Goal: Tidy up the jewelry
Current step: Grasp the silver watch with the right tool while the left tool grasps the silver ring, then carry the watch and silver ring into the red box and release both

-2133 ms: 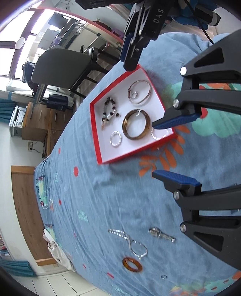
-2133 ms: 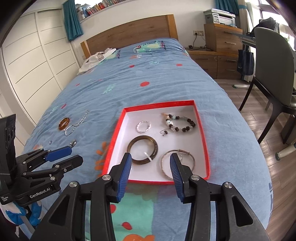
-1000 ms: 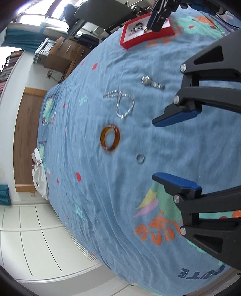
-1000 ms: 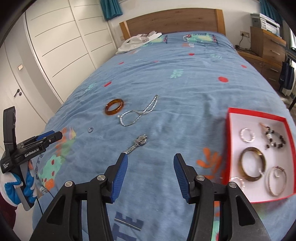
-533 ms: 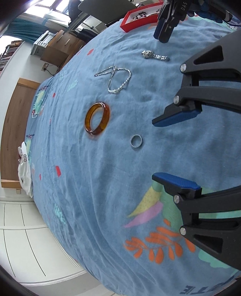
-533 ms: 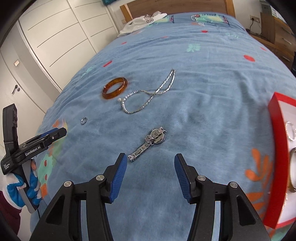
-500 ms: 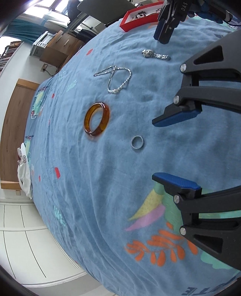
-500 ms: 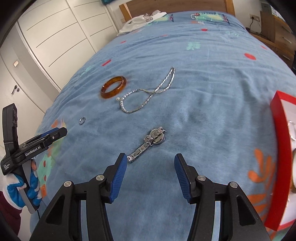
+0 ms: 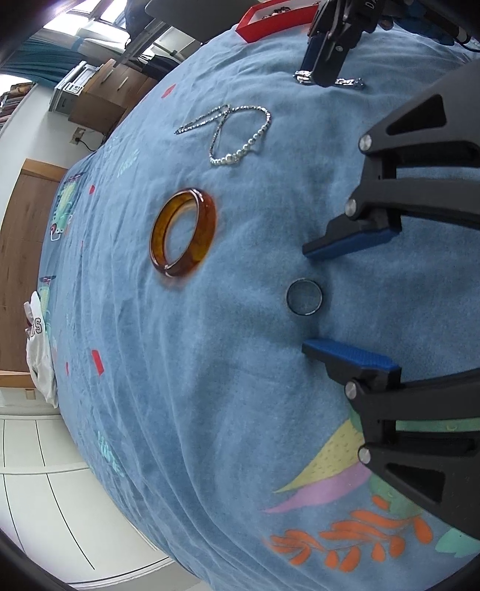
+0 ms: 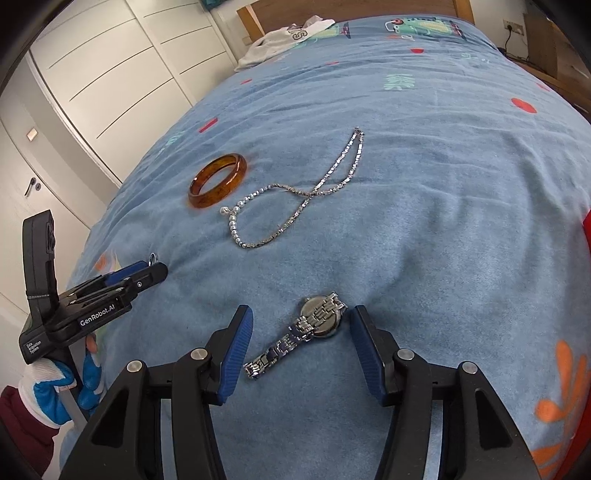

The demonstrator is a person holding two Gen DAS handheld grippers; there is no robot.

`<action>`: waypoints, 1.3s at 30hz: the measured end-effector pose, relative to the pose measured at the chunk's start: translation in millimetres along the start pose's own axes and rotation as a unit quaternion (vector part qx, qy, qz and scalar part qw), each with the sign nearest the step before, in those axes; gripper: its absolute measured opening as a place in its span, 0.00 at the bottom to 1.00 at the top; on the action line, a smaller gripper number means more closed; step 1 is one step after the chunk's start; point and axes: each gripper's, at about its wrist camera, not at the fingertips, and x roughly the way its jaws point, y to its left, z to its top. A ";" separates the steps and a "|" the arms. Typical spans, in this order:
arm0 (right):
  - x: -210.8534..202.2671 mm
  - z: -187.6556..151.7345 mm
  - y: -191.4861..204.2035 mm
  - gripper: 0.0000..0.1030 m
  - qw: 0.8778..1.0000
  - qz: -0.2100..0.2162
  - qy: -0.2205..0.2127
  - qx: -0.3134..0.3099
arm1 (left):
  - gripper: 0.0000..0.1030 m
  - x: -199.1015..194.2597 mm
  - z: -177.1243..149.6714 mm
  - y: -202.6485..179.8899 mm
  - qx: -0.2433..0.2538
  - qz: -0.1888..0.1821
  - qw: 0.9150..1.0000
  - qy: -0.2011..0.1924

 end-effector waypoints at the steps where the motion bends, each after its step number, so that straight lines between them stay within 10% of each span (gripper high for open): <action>1: -0.2 -1.0 0.2 0.52 1.000 -0.001 -0.002 0.000 | 0.34 0.2 -0.3 0.6 -0.002 -0.001 1.000 -0.001; 6: -0.4 -4.2 -1.8 0.27 1.000 -0.013 -0.008 0.001 | 0.20 1.0 0.6 0.7 -0.004 -0.002 1.000 -0.003; 12: -4.2 -6.1 -3.8 0.19 1.000 -0.013 -0.016 -0.002 | 0.18 -2.7 0.8 -4.6 0.005 -0.001 1.000 -0.005; 39: -118.2 -21.0 -20.6 0.17 0.995 -0.013 -0.101 0.002 | 0.18 -87.7 7.6 -99.2 0.062 -0.043 0.996 -0.053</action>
